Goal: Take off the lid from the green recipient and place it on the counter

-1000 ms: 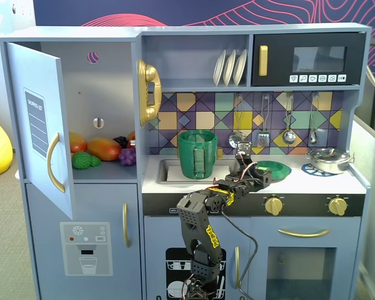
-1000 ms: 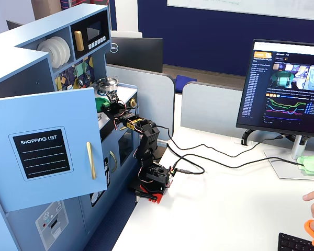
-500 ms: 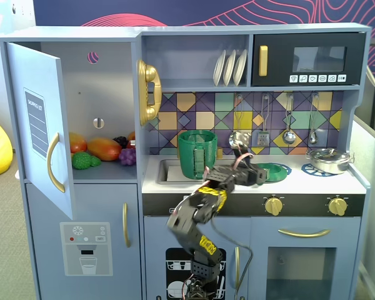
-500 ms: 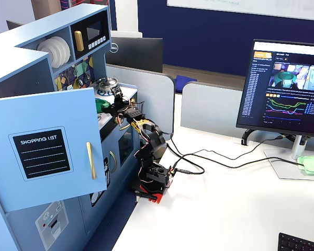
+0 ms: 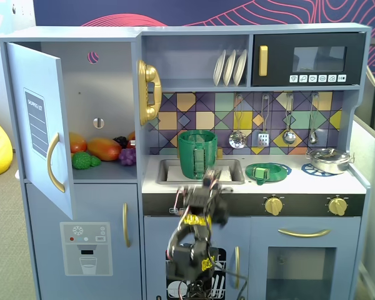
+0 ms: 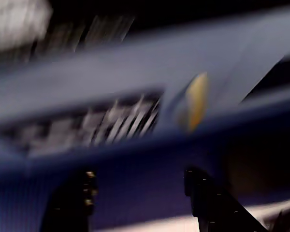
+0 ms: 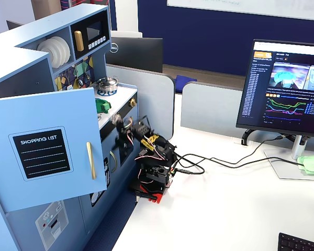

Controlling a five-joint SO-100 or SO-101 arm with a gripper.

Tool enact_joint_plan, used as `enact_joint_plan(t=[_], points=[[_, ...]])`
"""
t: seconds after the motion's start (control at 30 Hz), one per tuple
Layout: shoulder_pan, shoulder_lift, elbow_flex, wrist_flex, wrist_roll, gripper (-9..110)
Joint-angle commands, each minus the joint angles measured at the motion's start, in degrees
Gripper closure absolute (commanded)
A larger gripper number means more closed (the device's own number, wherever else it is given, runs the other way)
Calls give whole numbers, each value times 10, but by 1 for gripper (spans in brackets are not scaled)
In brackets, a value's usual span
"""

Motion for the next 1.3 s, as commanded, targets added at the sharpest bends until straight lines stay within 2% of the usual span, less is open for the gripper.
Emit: enact_joint_plan(t=[0.0, 0.2, 0.4, 0.63, 0.83, 1.27], points=[[-67, 89, 109, 32, 10, 94], [-92, 132, 178, 99, 48, 97], [-94, 150, 247, 122, 39, 101], [-90, 177, 254, 230, 40, 101], [-83, 177, 254, 243, 109, 101], [-83, 177, 254, 243, 108, 100]])
